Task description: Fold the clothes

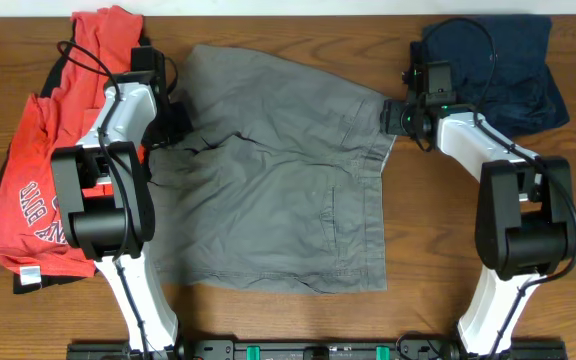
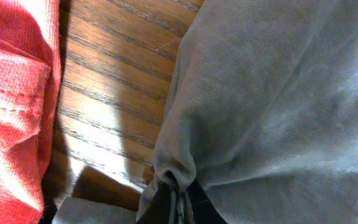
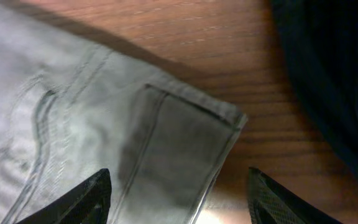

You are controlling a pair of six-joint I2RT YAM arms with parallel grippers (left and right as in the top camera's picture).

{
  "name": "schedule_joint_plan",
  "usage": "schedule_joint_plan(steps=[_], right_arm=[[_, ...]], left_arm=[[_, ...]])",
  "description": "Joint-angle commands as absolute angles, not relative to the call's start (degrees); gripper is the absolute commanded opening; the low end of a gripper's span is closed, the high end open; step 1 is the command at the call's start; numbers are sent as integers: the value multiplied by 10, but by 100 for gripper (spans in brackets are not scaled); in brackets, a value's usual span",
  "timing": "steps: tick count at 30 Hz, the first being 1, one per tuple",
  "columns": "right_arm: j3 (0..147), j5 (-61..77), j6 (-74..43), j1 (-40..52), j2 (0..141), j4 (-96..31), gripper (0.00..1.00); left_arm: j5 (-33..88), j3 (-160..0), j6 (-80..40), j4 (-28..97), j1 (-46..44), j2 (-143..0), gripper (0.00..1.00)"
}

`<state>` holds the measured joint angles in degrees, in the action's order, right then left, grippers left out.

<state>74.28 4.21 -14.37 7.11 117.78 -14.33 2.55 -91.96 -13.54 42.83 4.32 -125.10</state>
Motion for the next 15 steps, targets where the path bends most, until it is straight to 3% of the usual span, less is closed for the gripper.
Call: schedule_joint_plan(steps=[1, 9, 12, 15], right_arm=[[748, 17, -168, 76, 1193, -126, 66], [748, 19, -188, 76, 1230, -54, 31], [748, 18, -187, 76, 1231, -15, 4], [748, 7, -182, 76, 1231, 27, 1]], left_arm=[[19, -910, -138, 433, 42, -1262, 6], [19, -910, -138, 423, 42, -1262, 6], [19, -910, -138, 422, 42, -1262, 6], [19, -910, -138, 417, 42, -1262, 6]])
